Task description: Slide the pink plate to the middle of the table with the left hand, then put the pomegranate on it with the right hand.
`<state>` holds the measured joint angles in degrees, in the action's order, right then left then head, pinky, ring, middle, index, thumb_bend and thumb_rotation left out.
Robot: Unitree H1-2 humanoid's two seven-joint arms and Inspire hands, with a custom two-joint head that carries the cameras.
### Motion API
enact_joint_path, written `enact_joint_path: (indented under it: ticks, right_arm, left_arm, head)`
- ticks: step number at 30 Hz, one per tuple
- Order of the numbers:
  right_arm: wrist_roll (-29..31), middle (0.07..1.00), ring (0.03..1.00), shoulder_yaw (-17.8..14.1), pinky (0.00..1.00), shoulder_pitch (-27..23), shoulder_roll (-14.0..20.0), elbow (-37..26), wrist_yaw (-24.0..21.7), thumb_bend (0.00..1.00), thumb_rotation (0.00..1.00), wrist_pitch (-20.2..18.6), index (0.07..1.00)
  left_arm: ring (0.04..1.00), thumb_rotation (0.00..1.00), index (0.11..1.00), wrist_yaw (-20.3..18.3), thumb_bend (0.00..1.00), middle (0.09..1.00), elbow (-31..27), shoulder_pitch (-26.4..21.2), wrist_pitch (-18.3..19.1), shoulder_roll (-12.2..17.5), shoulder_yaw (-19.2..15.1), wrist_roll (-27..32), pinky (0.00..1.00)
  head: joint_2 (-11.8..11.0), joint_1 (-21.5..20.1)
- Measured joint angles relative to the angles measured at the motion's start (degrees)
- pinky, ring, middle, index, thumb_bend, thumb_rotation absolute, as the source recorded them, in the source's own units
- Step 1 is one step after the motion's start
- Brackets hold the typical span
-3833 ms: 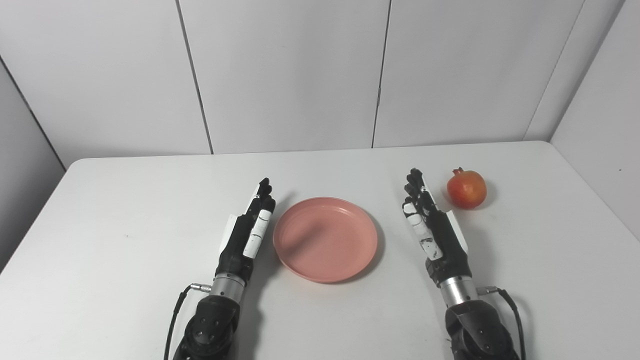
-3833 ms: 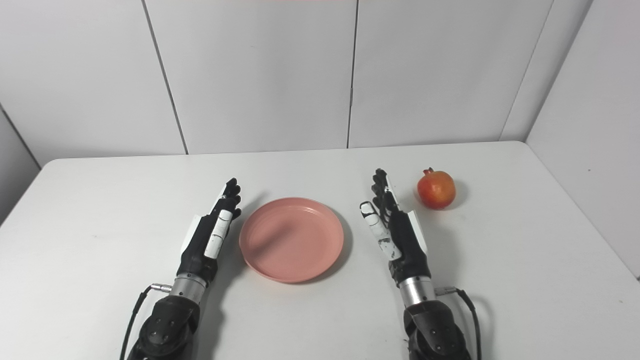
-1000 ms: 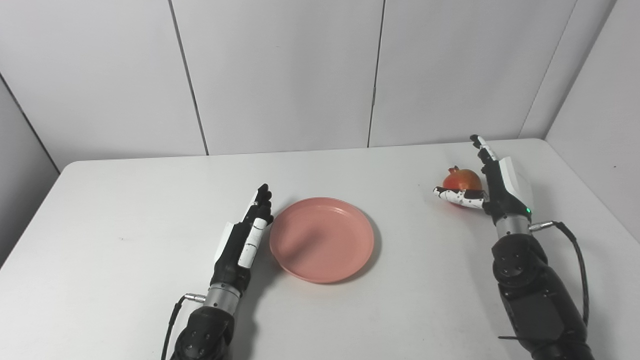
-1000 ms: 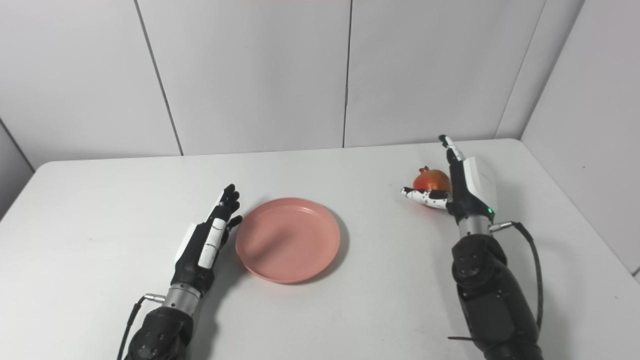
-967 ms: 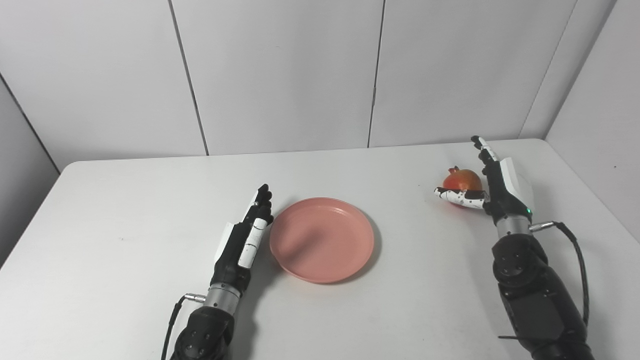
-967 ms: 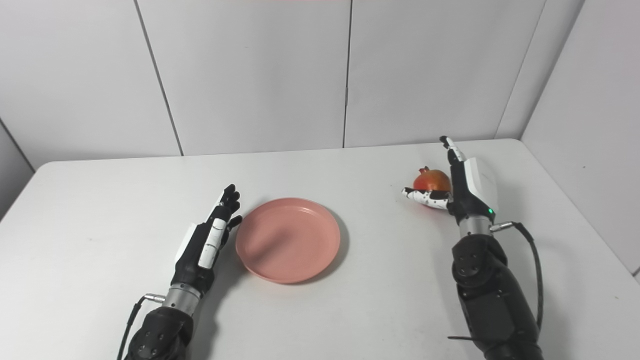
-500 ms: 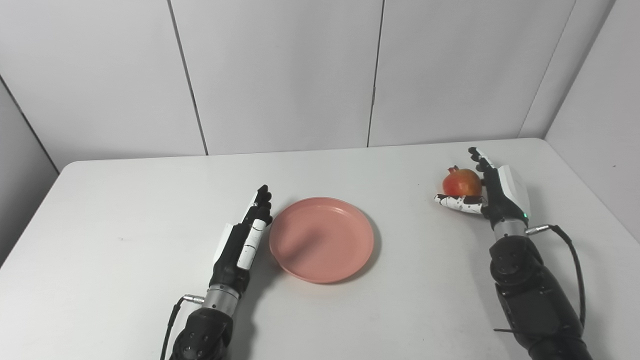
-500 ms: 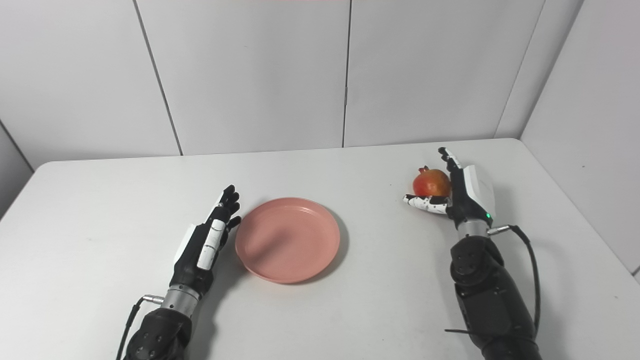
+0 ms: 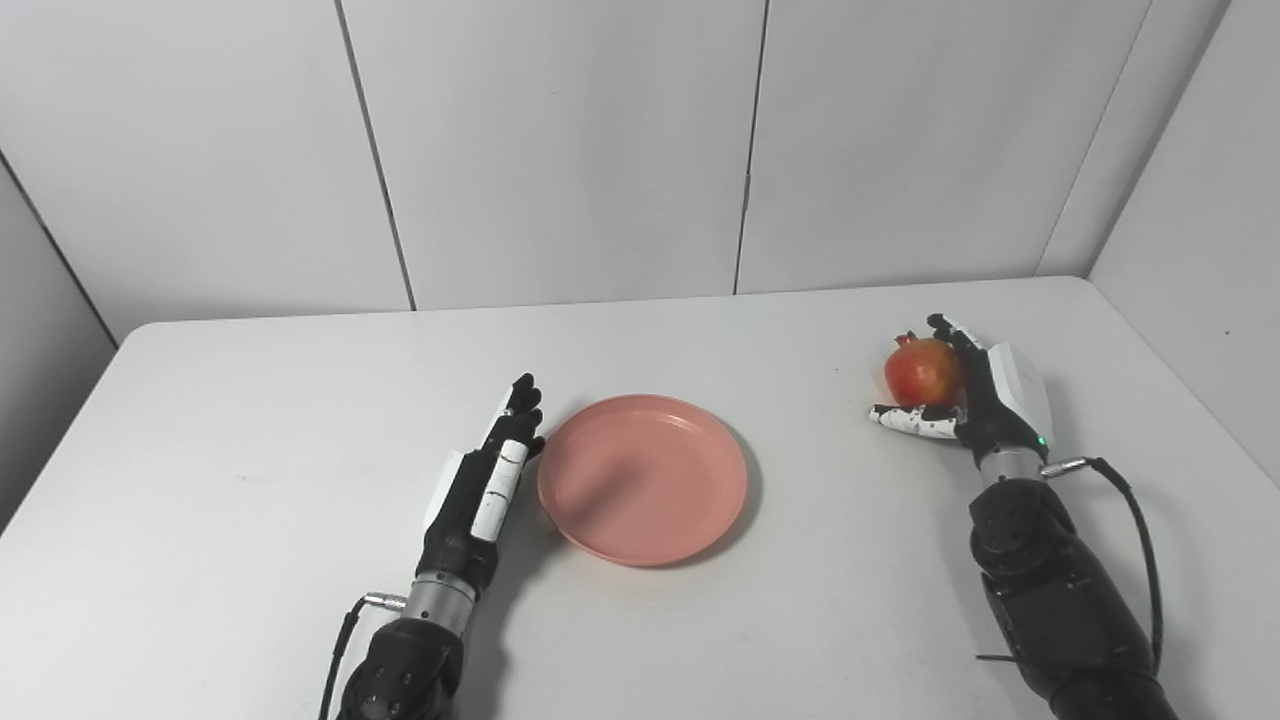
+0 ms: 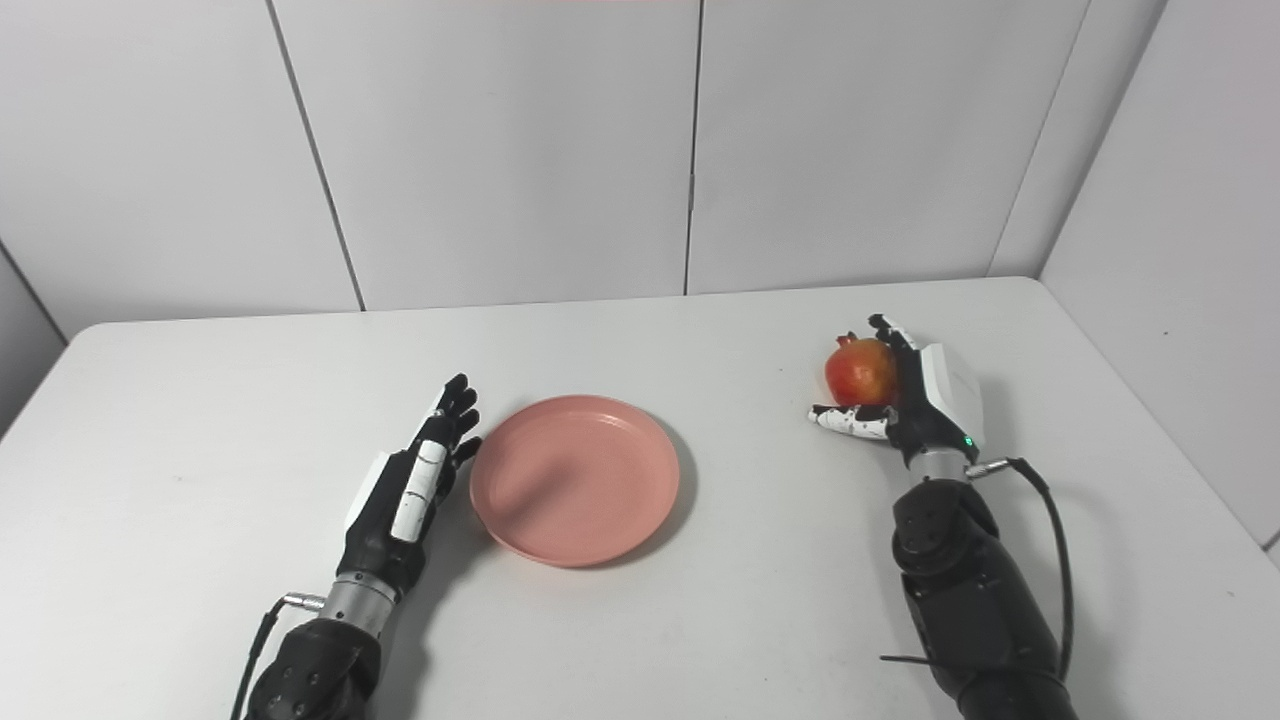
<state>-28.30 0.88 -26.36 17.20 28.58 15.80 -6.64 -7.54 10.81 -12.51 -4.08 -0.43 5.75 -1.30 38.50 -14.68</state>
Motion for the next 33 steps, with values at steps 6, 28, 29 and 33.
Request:
enact_joint_path:
  ticks: [6, 28, 29, 33]
  right_arm:
    - [-1.1, 0.682, 0.624, 1.3, 0.53, -0.7, 0.0, 3.1, 5.2, 0.58, 0.00, 1.8, 0.713]
    - [-1.5, 0.461, 0.479, 1.5, 0.40, 0.1, 0.0, 2.8, 11.8, 0.52, 0.00, 3.9, 0.529]
    - [-1.5, 0.462, 0.484, 1.5, 0.40, 0.3, 0.0, 2.2, 12.0, 0.52, 0.00, 4.5, 0.529]
    - [-1.3, 0.465, 0.488, 1.5, 0.42, 0.5, 0.0, -0.5, 12.1, 0.52, 0.00, 6.3, 0.529]
  left_arm:
    - [0.987, 1.00, 1.000, -0.1, 0.68, 0.999, 0.0, 0.0, 0.0, 0.0, -0.1, -0.1, 0.94]
    - [0.999, 1.00, 1.000, 0.2, 0.69, 1.000, 0.1, 0.0, 0.0, -0.1, 0.0, -0.7, 0.96]
    - [0.997, 1.00, 1.000, 0.2, 0.69, 1.000, 0.1, 0.0, 0.0, -0.1, 0.0, -0.7, 0.95]
    - [0.996, 1.00, 1.000, 0.5, 0.70, 1.000, 0.2, -0.1, 0.0, -0.2, 0.0, -1.3, 0.95]
  head:
    - [0.1, 0.1]
    - [-0.3, 1.4]
    - [-0.3, 1.4]
    - [-0.4, 1.8]
